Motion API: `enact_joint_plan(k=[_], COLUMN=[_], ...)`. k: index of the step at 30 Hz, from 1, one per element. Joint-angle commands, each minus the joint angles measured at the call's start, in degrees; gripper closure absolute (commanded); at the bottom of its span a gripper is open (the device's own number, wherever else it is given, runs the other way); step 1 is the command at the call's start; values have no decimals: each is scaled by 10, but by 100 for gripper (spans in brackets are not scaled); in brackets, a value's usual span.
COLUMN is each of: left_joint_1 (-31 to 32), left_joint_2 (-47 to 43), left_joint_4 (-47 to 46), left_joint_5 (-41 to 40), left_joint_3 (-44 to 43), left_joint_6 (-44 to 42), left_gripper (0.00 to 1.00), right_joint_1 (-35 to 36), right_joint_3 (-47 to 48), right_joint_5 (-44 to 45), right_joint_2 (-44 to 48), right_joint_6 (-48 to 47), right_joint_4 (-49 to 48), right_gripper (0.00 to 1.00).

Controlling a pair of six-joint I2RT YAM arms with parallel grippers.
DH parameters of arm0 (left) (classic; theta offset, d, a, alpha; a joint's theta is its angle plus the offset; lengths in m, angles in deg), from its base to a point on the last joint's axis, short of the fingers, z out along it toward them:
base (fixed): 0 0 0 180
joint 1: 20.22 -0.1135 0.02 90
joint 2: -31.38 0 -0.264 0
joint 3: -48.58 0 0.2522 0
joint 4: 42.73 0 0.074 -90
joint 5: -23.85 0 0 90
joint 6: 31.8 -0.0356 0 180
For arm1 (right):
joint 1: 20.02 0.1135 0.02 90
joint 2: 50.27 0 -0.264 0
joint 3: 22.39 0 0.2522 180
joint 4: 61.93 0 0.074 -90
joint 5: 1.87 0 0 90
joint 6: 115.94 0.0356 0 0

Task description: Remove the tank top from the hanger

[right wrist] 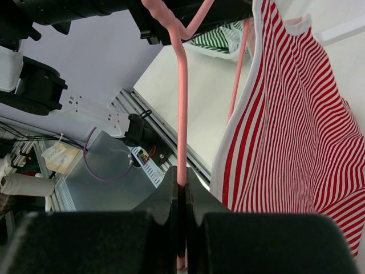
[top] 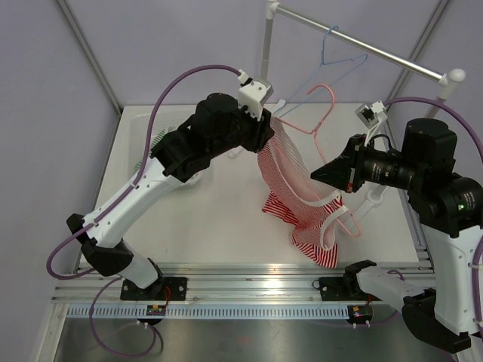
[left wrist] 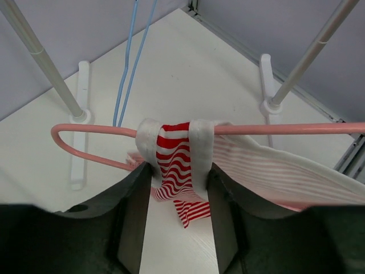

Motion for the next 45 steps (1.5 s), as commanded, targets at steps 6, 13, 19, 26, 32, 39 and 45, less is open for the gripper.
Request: enact_joint_plan(k=[6,13,19,26,32,39,45], left_joint_1=[-1,-14,-97,-180,-186,-169,-106], left_joint_2=[7,-3,-11,8,-61,-107,-78], left_joint_4=[-14,-1,62,136,14,-113,-32], left_joint_5=[-92,-196,-219,-129,92,428,493], left_joint_3=[-2,-8,-12,-55,33,143,151], left_joint_6=[-15,11,93,158,123,109,38], left_gripper=[86,100,100,100,100,100,100], right_joint_1=[-2,-2,-2,-2,-2,-2,-2], right_joint_3=[-9,-61,-102,-134,-214,-326,-294], right_joint_5=[-12,22,-4,-30,71,165,275], right_joint_2=[7,17,74,109,148,147,117], right_joint_6=[-13,-55,-80,-93,-30,169,162], right_joint_4=[-42,-15,-54,-102,-286,-721,-778], right_gripper=[100,100,100,100,100,100,100])
